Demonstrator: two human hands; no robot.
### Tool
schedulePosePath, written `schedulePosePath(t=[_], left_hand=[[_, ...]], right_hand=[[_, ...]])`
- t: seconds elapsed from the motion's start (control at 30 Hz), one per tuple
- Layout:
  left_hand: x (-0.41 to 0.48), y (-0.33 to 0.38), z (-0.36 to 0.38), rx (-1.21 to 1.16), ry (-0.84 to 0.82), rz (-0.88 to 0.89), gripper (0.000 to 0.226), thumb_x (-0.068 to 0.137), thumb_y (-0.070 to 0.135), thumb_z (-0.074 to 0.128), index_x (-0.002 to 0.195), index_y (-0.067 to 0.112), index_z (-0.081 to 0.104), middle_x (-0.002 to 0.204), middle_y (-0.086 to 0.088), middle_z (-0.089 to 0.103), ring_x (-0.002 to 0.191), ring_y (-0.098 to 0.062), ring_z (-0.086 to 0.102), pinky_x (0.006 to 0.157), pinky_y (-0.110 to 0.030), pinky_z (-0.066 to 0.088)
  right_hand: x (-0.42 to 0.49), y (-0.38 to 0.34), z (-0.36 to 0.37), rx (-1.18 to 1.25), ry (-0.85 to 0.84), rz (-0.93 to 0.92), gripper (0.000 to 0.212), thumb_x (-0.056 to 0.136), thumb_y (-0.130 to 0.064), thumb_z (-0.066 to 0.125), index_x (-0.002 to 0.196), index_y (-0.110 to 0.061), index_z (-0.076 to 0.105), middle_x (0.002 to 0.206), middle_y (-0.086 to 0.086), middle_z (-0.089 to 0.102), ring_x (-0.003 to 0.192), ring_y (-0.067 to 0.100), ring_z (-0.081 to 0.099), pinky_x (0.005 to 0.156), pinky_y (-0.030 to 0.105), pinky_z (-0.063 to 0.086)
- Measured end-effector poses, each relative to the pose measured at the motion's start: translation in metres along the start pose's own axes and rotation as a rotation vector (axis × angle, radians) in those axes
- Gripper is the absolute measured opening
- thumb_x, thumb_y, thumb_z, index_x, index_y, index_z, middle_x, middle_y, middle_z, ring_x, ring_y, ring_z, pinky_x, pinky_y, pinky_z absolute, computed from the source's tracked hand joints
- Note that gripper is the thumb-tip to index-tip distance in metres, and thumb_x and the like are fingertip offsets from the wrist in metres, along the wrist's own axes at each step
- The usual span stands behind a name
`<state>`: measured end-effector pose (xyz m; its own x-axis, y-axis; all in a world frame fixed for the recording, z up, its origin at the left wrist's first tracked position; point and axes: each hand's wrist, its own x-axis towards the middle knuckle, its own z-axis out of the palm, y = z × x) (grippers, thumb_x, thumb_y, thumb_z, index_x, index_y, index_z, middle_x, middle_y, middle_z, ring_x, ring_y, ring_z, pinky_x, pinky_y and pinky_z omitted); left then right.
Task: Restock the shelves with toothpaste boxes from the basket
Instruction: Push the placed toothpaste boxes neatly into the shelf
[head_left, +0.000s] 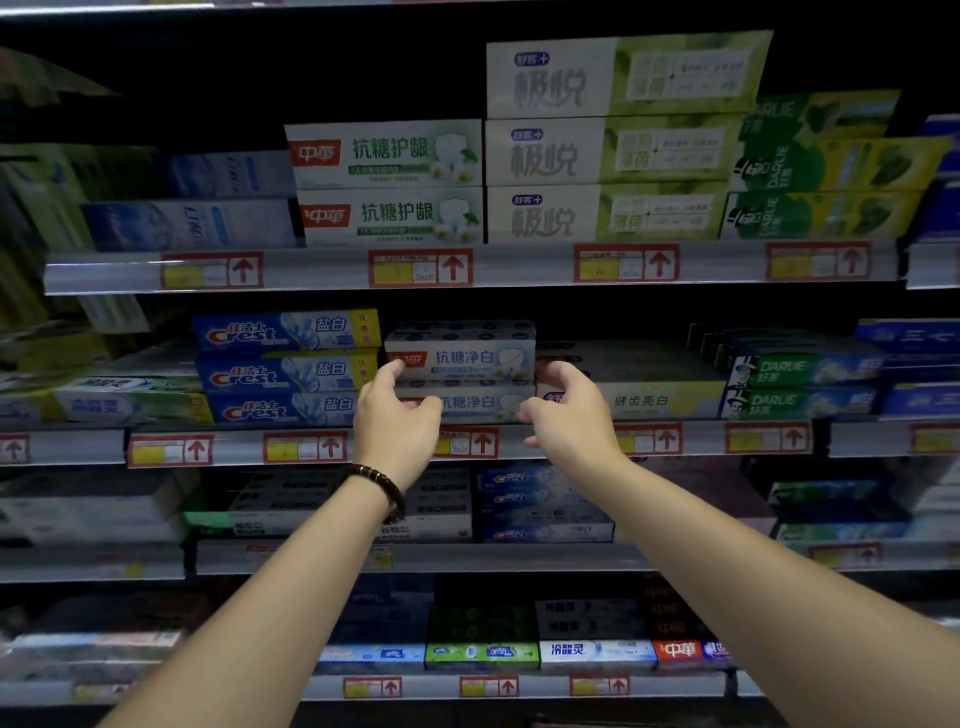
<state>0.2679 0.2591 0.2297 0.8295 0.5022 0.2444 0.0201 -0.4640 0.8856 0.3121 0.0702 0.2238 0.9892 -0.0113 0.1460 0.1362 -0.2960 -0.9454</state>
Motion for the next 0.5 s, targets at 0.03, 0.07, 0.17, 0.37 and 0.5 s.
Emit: schedulePosePath(t=[0.03, 0.07, 0.17, 0.37, 0.5], left_hand=[[-0.002, 0.001, 0.000, 0.008, -0.012, 0.009, 0.066, 0.096, 0.030, 0.067, 0.156, 0.028, 0.039, 0.147, -0.001, 0.053, 0.084, 0.001, 0.057, 0.088, -0.033, 0.053], [-0.004, 0.002, 0.000, 0.013, -0.023, 0.018, 0.066, 0.098, 0.028, 0.067, 0.157, 0.025, 0.039, 0.152, -0.001, 0.048, 0.080, 0.007, 0.049, 0.089, -0.029, 0.047], [-0.012, 0.006, -0.001, 0.000, -0.042, 0.035, 0.066, 0.099, 0.026, 0.066, 0.158, 0.023, 0.038, 0.158, 0.000, 0.041, 0.076, 0.014, 0.038, 0.092, -0.024, 0.038], [-0.024, 0.012, -0.006, 0.000, -0.065, 0.037, 0.065, 0.099, 0.024, 0.067, 0.158, 0.021, 0.040, 0.158, 0.001, 0.043, 0.078, 0.011, 0.044, 0.092, -0.024, 0.038], [-0.035, 0.013, -0.010, -0.017, -0.092, 0.023, 0.065, 0.099, 0.025, 0.068, 0.158, 0.021, 0.040, 0.153, 0.004, 0.049, 0.099, -0.003, 0.049, 0.093, -0.027, 0.039]], right_hand=[[-0.001, 0.000, 0.000, -0.003, 0.002, -0.006, 0.067, 0.100, -0.009, 0.063, 0.160, -0.028, 0.041, 0.101, -0.017, 0.053, 0.098, 0.027, 0.074, 0.084, 0.053, 0.064], [-0.002, 0.000, 0.000, -0.008, 0.002, -0.013, 0.066, 0.100, -0.008, 0.061, 0.159, -0.029, 0.041, 0.110, -0.012, 0.057, 0.100, 0.026, 0.073, 0.084, 0.052, 0.065], [-0.007, 0.002, -0.002, -0.024, 0.002, -0.046, 0.064, 0.099, -0.008, 0.061, 0.155, -0.034, 0.046, 0.146, -0.005, 0.056, 0.113, 0.020, 0.069, 0.086, 0.048, 0.065], [-0.021, 0.001, -0.009, -0.027, -0.025, -0.164, 0.062, 0.100, -0.009, 0.066, 0.154, -0.035, 0.048, 0.148, -0.020, 0.055, 0.117, 0.013, 0.067, 0.093, 0.045, 0.063], [-0.032, 0.002, -0.017, -0.055, -0.046, -0.188, 0.061, 0.102, -0.010, 0.066, 0.157, -0.030, 0.046, 0.149, -0.017, 0.054, 0.102, 0.008, 0.068, 0.090, 0.041, 0.064]])
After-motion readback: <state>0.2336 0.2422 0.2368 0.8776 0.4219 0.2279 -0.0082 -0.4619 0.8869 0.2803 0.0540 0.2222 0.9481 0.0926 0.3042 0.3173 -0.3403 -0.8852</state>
